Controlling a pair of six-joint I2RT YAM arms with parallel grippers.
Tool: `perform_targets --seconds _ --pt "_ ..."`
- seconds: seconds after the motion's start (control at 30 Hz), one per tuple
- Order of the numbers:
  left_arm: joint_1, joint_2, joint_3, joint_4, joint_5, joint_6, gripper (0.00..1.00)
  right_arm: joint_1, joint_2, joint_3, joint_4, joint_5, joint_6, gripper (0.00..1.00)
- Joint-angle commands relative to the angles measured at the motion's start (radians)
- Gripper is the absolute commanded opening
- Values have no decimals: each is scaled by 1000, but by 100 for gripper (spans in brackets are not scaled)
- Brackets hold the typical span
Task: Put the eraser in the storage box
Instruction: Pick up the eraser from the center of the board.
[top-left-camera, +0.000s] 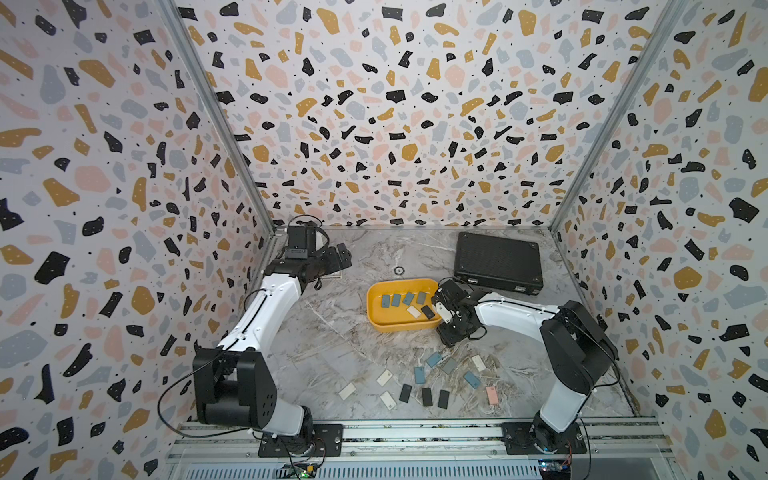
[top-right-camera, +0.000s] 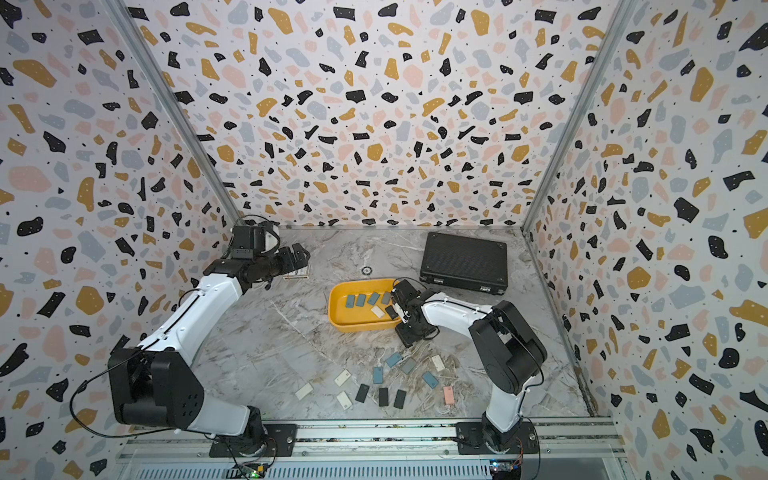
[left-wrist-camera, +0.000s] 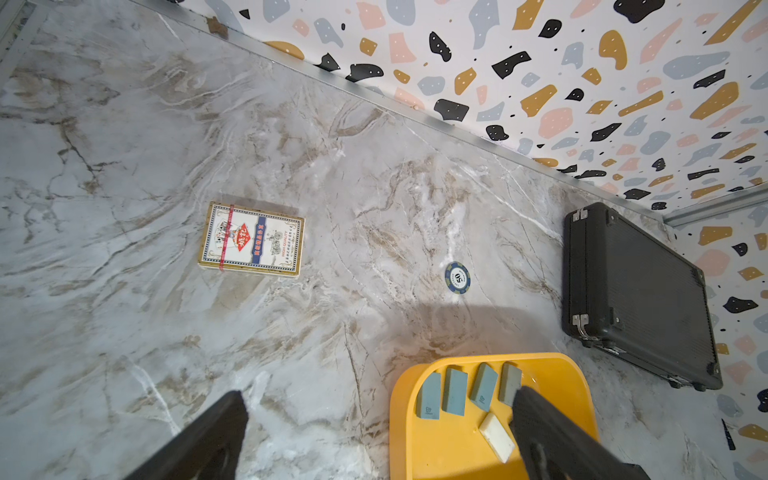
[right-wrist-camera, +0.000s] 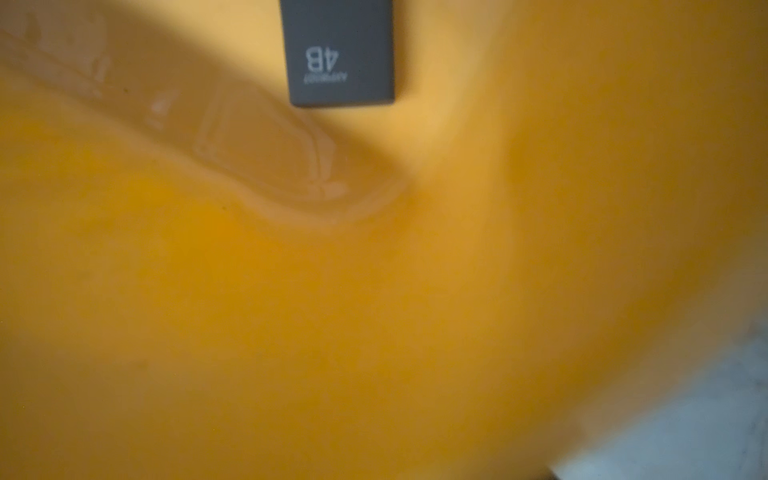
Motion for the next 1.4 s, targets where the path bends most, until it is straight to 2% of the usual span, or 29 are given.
perform_targets --seconds 0.0,0.23,0.4,0.5,0.73,1.03,1.17,1.37 --pt "7 -33 -6 33 10 5 100 -3 1 21 0 7 -29 62" --pt "7 -31 -4 33 15 2 100 -2 22 14 39 68 -41 61" --pt "7 -28 -2 36 20 0 100 -2 46 16 54 37 -46 60" --pt "7 -29 -2 35 18 1 99 -2 55 14 56 9 -41 56" --pt "6 -27 -3 36 20 1 100 -1 45 2 35 -35 -26 38" --pt "6 -29 -4 38 20 0 99 6 18 -29 23 -35 0 26" --pt "8 -32 -4 34 13 5 100 17 -33 -32 0 -4 10 25" --pt "8 -24 1 32 11 4 100 47 -186 17 -113 23 3 25"
